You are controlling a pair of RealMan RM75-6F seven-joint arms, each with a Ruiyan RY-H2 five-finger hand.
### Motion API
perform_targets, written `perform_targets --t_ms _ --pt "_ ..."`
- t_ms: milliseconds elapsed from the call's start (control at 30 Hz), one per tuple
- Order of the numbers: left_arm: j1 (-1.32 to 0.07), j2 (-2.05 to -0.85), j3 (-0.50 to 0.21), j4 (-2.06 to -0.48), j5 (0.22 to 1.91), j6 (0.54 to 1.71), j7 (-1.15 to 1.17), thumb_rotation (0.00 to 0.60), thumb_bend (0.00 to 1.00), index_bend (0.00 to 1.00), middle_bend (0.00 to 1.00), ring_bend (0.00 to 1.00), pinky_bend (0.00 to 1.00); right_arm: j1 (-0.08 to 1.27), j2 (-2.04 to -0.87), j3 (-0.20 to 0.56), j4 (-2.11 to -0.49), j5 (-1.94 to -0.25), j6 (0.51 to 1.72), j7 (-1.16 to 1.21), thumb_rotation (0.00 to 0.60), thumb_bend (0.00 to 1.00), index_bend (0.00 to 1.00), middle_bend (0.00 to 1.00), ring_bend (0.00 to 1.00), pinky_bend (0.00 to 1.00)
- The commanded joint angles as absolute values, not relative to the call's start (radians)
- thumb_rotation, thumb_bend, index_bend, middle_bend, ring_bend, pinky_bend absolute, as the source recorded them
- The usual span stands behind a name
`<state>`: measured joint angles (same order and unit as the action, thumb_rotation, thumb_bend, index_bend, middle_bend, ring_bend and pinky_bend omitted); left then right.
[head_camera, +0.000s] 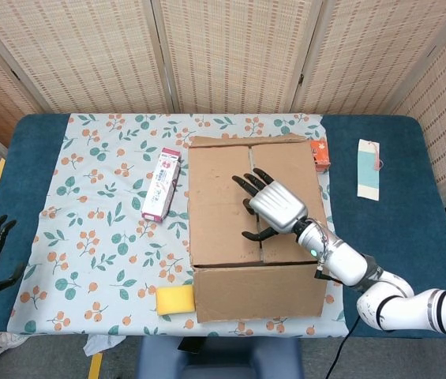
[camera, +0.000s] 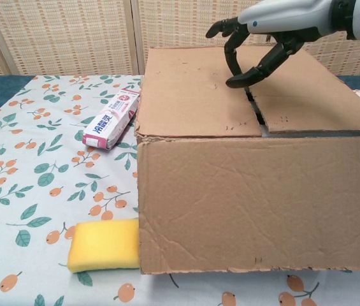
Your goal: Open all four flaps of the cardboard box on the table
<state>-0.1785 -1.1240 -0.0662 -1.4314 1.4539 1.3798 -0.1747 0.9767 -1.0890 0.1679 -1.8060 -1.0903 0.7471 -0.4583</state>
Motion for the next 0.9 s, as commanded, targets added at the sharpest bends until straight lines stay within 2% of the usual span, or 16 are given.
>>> perform_targets --t_ms 33,133,433,567,800,900 --pt "-0.178 -1.124 -0.067 -1.428 1.454 1.380 -0.180 0.600 0.43 0.00 0.00 0.00 0.00 0.983 -1.087 0.164 -1.806 -1.084 0.743 -0.464 0.215 0.35 0.45 0.00 0.00 0.00" --pt "-0.177 -1.127 -0.071 -1.424 1.450 1.385 -0.180 0.600 0.43 0.00 0.00 0.00 0.00 0.996 -1.085 0.158 -1.801 -1.067 0.727 -0.471 0.189 0.35 0.45 0.00 0.00 0.00" --pt "-0.179 -1.130 -0.072 -1.411 1.451 1.383 -0.198 0.600 0.44 0.00 0.00 0.00 0.00 1.037 -1.102 0.137 -1.772 -1.028 0.704 -0.510 0.180 0.35 0.45 0.00 0.00 0.00" --pt "-0.180 -1.127 -0.069 -1.410 1.460 1.382 -0.217 0.600 0.55 0.00 0.00 0.00 0.00 1.048 -1.112 0.127 -1.759 -1.018 0.702 -0.518 0.183 0.35 0.45 0.00 0.00 0.00" --pt "-0.178 -1.129 -0.071 -1.403 1.459 1.387 -0.227 0.600 0.56 0.00 0.00 0.00 0.00 1.062 -1.104 0.104 -1.752 -0.986 0.702 -0.545 0.183 0.35 0.47 0.00 0.00 0.00" --pt "-0.180 -1.129 -0.070 -1.403 1.459 1.382 -0.225 0.600 0.64 0.00 0.00 0.00 0.00 1.066 -1.095 0.089 -1.755 -0.963 0.704 -0.560 0.183 0.35 0.48 0.00 0.00 0.00"
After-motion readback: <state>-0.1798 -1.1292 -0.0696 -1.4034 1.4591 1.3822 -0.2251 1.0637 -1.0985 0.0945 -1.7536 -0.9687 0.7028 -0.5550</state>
